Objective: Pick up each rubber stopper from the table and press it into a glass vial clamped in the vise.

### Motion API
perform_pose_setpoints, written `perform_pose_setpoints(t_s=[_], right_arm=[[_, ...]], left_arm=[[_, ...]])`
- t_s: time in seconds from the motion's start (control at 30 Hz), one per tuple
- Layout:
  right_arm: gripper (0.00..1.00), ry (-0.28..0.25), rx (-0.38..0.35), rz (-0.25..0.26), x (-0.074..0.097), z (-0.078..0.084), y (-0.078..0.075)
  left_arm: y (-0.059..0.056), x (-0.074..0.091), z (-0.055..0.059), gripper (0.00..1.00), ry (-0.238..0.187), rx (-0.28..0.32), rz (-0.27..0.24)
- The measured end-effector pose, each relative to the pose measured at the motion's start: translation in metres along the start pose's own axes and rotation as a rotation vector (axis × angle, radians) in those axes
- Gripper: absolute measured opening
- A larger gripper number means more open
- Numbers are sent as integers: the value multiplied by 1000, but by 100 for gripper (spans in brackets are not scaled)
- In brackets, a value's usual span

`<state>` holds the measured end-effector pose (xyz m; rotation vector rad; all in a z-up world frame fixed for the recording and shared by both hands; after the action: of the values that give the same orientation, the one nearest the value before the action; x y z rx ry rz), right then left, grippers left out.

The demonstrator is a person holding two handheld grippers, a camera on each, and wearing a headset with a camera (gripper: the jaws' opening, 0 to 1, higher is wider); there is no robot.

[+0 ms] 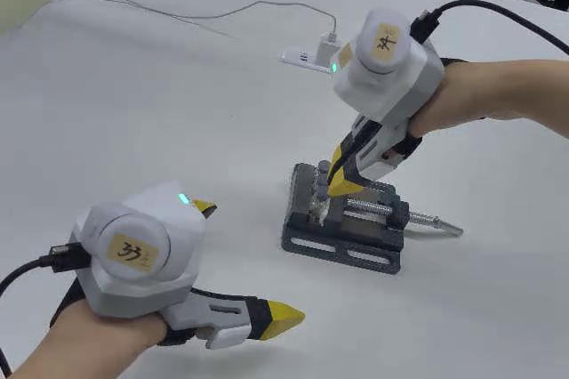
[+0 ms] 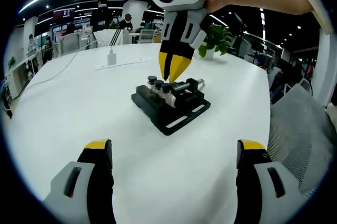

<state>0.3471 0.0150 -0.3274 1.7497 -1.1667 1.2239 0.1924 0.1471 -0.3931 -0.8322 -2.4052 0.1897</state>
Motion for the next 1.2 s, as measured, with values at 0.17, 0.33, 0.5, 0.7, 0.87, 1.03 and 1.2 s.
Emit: perform_pose_setpoints(t_s=[0.17, 0.33, 0.5, 0.7, 0.87, 1.03, 1.2], right_arm=[[0, 2, 0, -9, -1, 0, -2], [0, -2, -9, -20, -3, 3, -2], [0, -8, -13, -24, -3, 3, -2], [0, 11, -8, -29, -4, 1, 0], [0, 25, -6, -32, -5, 0, -1], [0, 17, -5, -21, -6, 2, 1], [0, 31, -2, -20, -7, 0, 0]], left_arm=[[0, -1, 1, 98, 4, 6, 1], [0, -3, 1, 98, 9, 7, 3], [0, -5, 1, 98, 14, 9, 7], [-1, -7, 1, 98, 20, 6, 14], [1, -8, -1, 98, 19, 8, 14], [2, -10, -1, 98, 24, 11, 16], [2, -13, -2, 98, 28, 10, 23]])
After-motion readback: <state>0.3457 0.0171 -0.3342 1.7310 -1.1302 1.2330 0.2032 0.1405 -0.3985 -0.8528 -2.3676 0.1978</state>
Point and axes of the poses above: the centre of the closed fingertips' face, and the gripper's own axes: x roughly backward along the fingers, y roughly to its left, z roughly out of its underside, the point moved 10 cm from there along x, roughly backward along the fingers, and after that the axes turned 10 degrees about x, right-handed, at the moved point
